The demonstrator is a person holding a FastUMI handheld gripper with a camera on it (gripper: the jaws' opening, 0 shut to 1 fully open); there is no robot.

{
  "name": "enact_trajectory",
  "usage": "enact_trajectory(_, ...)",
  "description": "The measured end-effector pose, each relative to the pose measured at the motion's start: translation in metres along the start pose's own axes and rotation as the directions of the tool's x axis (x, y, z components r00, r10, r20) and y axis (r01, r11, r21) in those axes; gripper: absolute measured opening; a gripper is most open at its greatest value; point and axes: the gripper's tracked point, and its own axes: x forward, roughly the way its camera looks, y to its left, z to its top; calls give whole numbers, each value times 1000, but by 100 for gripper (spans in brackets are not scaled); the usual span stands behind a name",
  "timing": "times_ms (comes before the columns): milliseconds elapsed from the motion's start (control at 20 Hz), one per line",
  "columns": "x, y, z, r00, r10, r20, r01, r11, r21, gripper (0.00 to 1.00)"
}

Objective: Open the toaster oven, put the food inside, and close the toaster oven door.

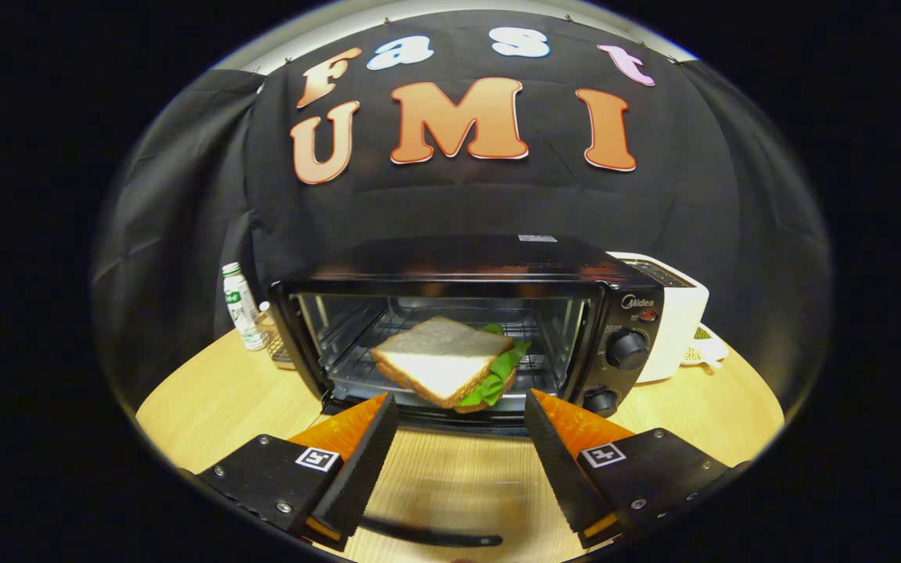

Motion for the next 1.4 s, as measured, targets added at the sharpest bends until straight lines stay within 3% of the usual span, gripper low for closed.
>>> enact_trajectory(600, -80, 7, -91, 985, 99, -140, -95, 995, 38, 97)
enact_trajectory(1000, -64, -12, -138, 966, 40, -255, -33, 999, 33, 97)
enact_trajectory(1400, -42, 20, -148, 950, 96, -299, -91, 995, 30, 96)
